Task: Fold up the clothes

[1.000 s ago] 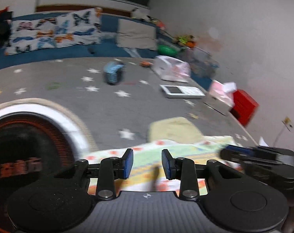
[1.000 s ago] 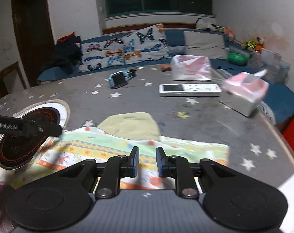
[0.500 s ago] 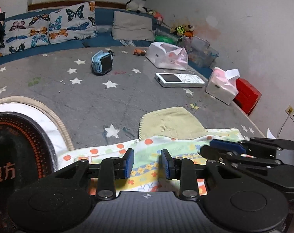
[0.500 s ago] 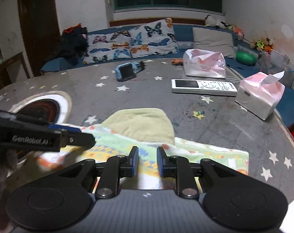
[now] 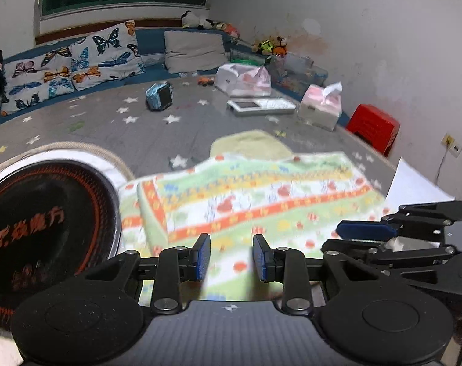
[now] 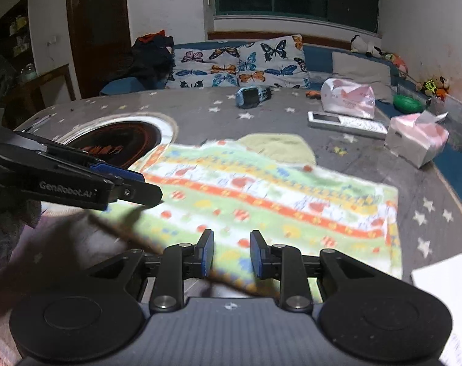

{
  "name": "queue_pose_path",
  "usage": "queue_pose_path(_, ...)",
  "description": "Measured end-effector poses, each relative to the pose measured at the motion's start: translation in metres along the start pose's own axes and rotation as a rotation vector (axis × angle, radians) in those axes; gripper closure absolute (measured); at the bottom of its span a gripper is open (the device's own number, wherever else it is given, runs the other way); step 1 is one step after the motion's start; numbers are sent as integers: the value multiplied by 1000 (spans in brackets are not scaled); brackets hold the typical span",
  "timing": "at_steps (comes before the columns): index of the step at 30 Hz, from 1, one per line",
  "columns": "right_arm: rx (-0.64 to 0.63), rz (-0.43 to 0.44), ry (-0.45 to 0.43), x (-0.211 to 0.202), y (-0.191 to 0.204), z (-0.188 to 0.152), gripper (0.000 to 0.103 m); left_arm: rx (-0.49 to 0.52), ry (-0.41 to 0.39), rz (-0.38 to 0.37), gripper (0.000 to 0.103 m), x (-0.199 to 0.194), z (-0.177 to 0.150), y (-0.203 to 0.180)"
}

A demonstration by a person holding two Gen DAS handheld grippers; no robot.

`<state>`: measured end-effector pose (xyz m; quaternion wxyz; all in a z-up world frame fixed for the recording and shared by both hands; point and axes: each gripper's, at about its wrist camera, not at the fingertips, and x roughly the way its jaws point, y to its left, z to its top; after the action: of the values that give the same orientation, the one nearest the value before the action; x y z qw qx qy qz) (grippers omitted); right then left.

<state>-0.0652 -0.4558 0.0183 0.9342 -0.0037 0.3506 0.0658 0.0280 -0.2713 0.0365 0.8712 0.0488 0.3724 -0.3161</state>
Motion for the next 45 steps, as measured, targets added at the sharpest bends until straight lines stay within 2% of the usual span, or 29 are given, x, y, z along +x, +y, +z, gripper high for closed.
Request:
queue_pose_path(4,-6,-28,-7,-3,8,-5,75,7,-5,31,69,0,-7,-4)
queue_pose_path(6,7,-30,-21,-8,11,-6,62,-8,-5,29,68,-5,-8,-5)
queue_pose_path(10,26,-31,-28,-15,20,-15,59,-40,-7,26,60,-18,-13,-4)
queue_pose_path(11,28,-33,-25,-15,22,-17,55,-40,-9,33,58,-21,-15,-4)
queue_pose_path(15,41,-48,-14,-18,30,-23,47,-48,-20,56,46,-36,-24,-4)
queue_pose_path(17,50,-49,-7,-19,33,-26,37,-54,-30,76,33,-44,-27,-3)
queue_pose_path(19,58,-47,-1,-21,37,-29,33,-60,-38,105,19,-51,-32,-2)
queue_pose_path(24,76,-58,-3,-25,47,-34,18,-76,-52,137,9,-67,-47,4)
queue_pose_path(28,86,-77,-8,-29,53,-36,15,-113,-60,165,2,-79,-58,11)
queue_pose_path(33,113,-91,-15,-31,58,-38,4,-153,-71,200,0,-90,-70,16)
queue_pose_path(37,115,-108,-17,-33,62,-39,0,-169,-69,207,0,-94,-77,18)
queue_pose_path(45,121,-142,-20,-36,69,-41,0,-170,-66,213,0,-98,-86,15)
